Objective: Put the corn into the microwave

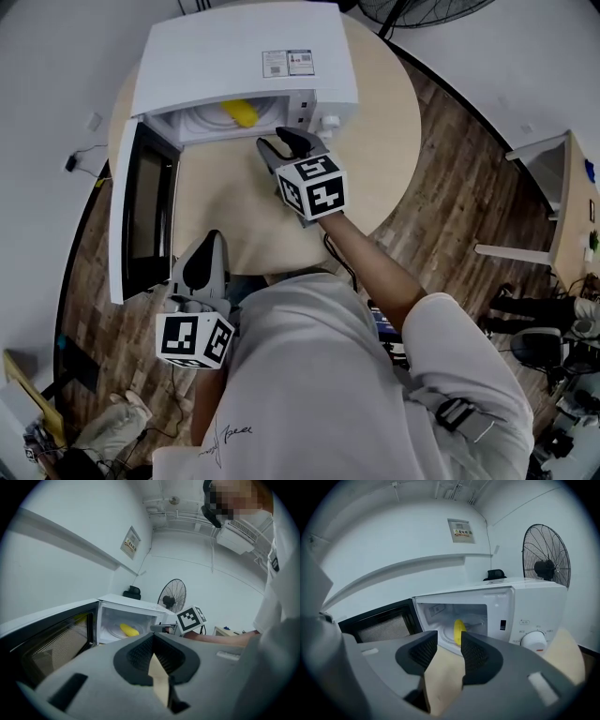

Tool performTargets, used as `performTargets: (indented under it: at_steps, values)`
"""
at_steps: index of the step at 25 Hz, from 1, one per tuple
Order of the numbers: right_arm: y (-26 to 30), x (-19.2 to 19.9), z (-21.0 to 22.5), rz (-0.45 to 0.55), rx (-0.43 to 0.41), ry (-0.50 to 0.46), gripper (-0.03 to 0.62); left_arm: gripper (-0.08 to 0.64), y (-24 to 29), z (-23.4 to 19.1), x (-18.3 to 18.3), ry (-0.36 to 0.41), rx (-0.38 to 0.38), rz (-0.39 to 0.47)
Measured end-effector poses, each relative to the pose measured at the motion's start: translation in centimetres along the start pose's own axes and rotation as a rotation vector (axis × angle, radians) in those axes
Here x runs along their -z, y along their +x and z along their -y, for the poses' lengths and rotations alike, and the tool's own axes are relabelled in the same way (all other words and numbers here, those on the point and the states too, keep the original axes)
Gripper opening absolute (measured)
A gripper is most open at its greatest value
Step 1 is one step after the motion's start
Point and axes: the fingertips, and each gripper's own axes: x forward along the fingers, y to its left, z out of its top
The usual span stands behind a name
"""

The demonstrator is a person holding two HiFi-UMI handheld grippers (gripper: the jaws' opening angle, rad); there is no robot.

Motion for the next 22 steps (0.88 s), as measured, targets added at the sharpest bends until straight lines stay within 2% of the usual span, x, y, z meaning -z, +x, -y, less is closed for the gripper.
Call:
performTargets:
  at_steps: [10, 22]
  values:
    - [-3.1, 1.5, 0.0, -0.043, -0.031, 0.037, 0.14, -0.005, 0.4, 0.4, -0.1, -0.004, -0.01, 0.005]
    - [-7.2, 1.2, -0.2, -0.035, -0.055, 0.074, 0.081, -0.005, 0.4, 0.1, 0.8, -0.032, -0.036, -0.004]
